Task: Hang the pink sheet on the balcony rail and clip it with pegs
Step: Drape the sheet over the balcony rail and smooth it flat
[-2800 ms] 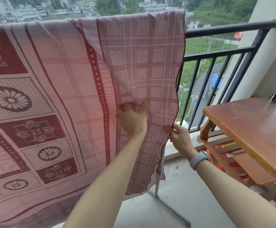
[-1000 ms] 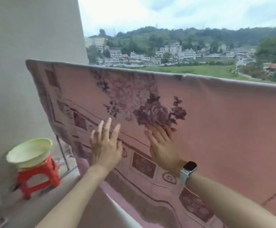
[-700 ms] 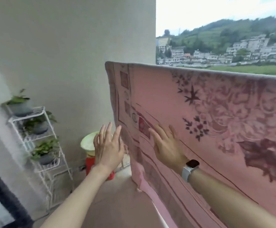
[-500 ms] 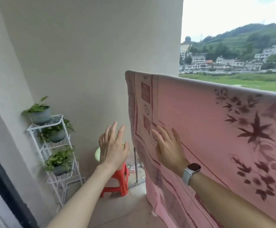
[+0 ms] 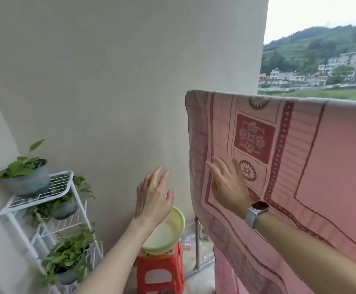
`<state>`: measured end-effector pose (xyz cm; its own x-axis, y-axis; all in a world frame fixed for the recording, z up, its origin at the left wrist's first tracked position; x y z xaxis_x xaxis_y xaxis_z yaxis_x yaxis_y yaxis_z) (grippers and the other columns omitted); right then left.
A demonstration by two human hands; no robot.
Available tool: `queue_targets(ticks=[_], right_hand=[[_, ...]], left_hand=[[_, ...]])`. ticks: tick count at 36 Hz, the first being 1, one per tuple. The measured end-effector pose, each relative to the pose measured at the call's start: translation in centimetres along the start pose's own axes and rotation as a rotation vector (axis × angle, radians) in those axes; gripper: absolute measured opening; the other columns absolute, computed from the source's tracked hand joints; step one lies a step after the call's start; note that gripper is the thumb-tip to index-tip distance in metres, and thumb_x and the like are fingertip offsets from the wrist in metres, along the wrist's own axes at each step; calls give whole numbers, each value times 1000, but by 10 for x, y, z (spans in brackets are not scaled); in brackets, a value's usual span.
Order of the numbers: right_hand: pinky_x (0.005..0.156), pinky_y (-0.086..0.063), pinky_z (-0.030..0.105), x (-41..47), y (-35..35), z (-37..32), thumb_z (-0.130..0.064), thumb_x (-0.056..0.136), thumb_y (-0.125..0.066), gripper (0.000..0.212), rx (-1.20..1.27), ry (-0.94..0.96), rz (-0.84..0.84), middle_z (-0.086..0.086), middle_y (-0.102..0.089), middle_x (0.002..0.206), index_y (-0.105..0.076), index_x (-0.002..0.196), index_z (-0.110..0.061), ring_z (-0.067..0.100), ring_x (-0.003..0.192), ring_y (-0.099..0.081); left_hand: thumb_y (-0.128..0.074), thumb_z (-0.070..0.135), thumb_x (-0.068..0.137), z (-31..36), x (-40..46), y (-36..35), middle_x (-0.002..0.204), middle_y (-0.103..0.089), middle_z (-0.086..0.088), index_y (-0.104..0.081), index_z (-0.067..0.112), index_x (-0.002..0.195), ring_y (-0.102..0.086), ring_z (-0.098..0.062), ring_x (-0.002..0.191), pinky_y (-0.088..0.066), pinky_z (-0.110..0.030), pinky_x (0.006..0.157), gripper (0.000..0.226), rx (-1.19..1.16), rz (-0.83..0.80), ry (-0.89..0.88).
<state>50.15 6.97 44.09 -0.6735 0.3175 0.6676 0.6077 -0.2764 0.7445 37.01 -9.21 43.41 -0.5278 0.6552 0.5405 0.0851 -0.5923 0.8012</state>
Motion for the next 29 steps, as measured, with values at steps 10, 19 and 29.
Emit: queue_targets(ticks=[10,19,29], right_hand=[[108,-28,52,94,-80,13,-4,74,-59,51,-96,-140,-10,9,-53,125,-47,123,-15,29,124,-42],[108,-29,55,180,-127,61,-11,78,-56,45,-239,-121,109,15,-50,132,-49,123,-11,31,126,-41],[111,-15,60,262,-109,74,-9,93,-43,32,-508,35,416,11,-55,129,-57,121,-5,28,130,-38]], left_hand=[[-53,20,88,-62,152,-76,135,-47,-6,-47,15,130,-44,-24,124,-34,-39,100,43,-206,-70,-168],[-50,17,90,-49,283,-137,140,-40,-6,-39,13,134,-40,-24,127,-36,-38,102,45,-418,-63,-274],[-54,44,87,-10,428,-140,149,-30,-8,-29,26,141,-18,-26,136,-30,-51,104,62,-398,307,-586]])
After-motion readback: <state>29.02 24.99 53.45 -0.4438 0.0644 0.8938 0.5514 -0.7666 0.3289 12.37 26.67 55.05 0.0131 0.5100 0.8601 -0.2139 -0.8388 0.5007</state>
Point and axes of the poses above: each hand's wrist, its own x-axis towards the middle knuckle, its own y-axis out of the back of the hand, z = x × y, the point moved 2 cm from there along x, towards the middle knuckle
